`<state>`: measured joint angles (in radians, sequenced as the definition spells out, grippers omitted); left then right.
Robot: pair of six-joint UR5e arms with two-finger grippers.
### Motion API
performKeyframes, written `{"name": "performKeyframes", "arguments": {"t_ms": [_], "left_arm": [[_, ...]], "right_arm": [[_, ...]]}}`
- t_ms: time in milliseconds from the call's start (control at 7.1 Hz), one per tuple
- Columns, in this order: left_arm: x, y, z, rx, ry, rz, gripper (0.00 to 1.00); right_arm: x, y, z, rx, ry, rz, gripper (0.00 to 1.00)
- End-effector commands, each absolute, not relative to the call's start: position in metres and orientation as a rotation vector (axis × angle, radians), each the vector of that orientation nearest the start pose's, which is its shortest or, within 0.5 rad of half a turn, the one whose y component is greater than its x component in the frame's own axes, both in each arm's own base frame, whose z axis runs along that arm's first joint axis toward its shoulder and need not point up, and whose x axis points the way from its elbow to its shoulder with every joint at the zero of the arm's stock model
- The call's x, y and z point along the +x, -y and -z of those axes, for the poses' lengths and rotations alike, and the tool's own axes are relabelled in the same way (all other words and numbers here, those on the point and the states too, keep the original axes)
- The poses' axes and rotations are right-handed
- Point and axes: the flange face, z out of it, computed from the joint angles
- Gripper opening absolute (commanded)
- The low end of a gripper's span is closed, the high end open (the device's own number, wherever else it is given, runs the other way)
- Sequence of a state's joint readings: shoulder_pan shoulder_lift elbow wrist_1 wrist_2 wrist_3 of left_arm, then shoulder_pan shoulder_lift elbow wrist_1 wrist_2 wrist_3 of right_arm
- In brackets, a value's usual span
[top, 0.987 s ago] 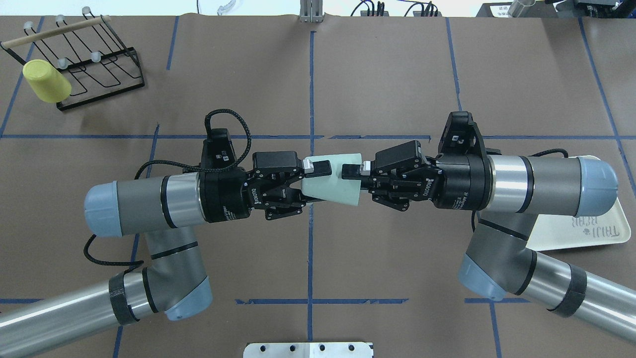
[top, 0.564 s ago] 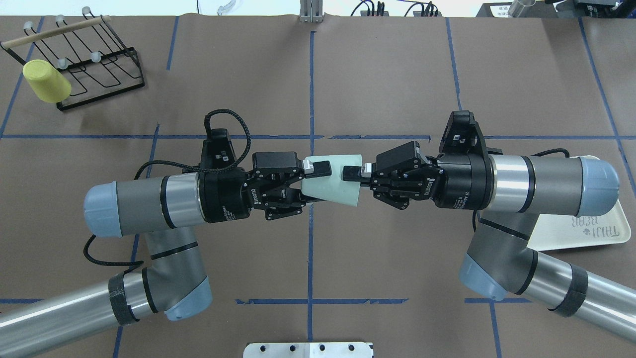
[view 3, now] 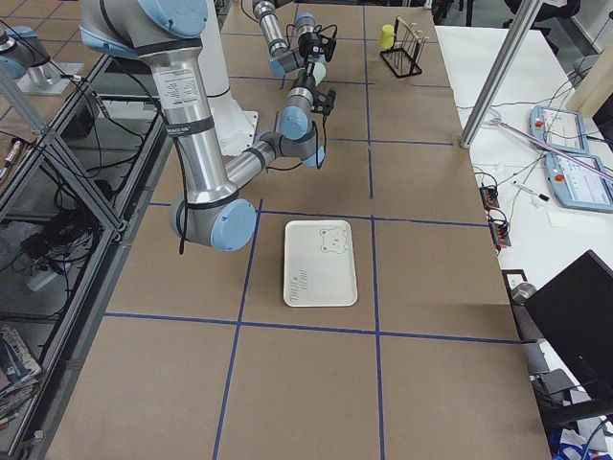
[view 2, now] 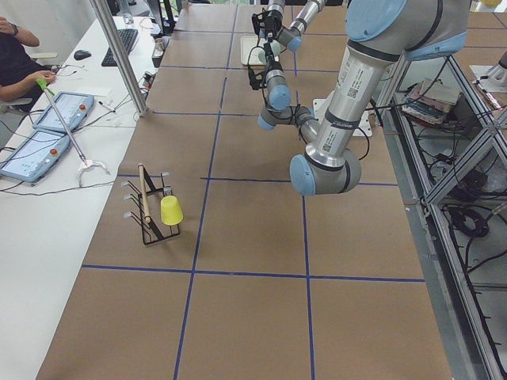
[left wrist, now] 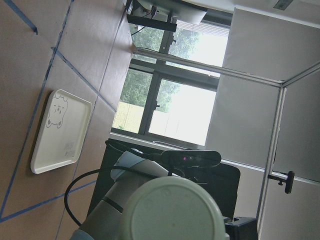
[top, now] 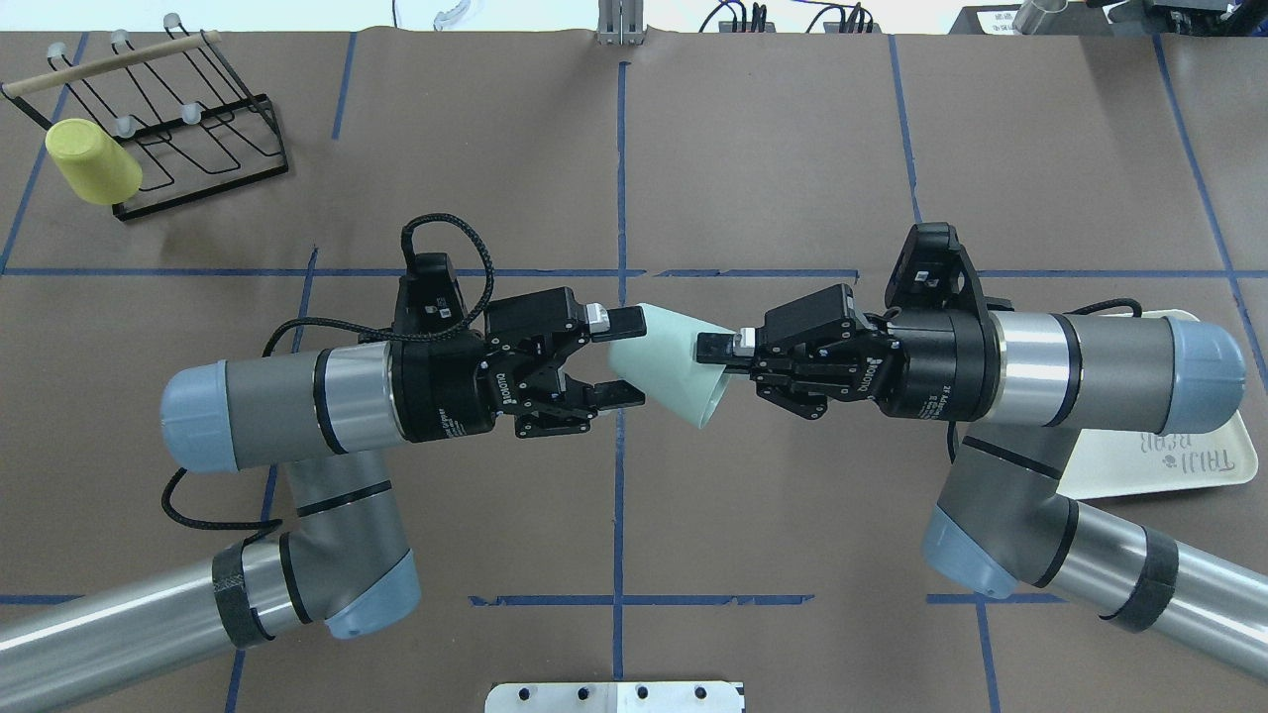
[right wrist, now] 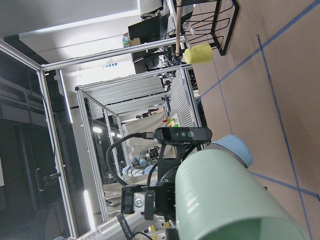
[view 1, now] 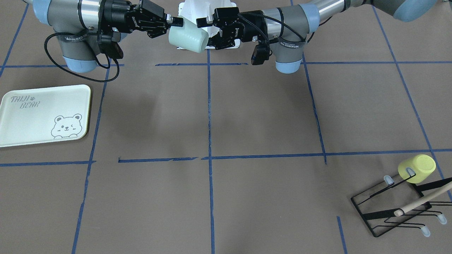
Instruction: Left arm grabs green cup and hands to right arm on tray
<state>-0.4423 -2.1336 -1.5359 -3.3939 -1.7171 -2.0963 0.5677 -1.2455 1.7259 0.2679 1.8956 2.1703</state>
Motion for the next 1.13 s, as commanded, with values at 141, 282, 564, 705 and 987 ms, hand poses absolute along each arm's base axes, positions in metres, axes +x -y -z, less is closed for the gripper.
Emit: {"name": "performKeyframes", "arguments": {"t_ms": [141, 282, 564, 705, 987], "left_arm": [[0.46, 0.353, -0.188, -0.149, -2.34, 0.32, 1.0], [0.46, 0.359, -0.189, -0.125, -2.346, 0.375, 1.0], [0.463, 0.388, -0.191, -0.069, -2.214, 0.494, 1.0], [0.463, 0.409, -0.193, -0.038, -2.116, 0.557, 1.0], [0.46, 0.45, -0.197, 0.049, -1.873, 0.664, 1.0]], "right_arm": [[-0.319, 0.349, -0.321, -0.095, 2.208, -0.407, 0.0], [-0.287, 0.367, -0.351, -0.014, 2.136, -0.487, 0.0], [-0.206, 0.431, -0.377, 0.055, 1.817, -0.49, 0.0], [-0.174, 0.454, -0.379, 0.065, 1.683, -0.458, 0.0], [-0.131, 0.476, -0.402, 0.044, 1.497, -0.429, 0.0]]}}
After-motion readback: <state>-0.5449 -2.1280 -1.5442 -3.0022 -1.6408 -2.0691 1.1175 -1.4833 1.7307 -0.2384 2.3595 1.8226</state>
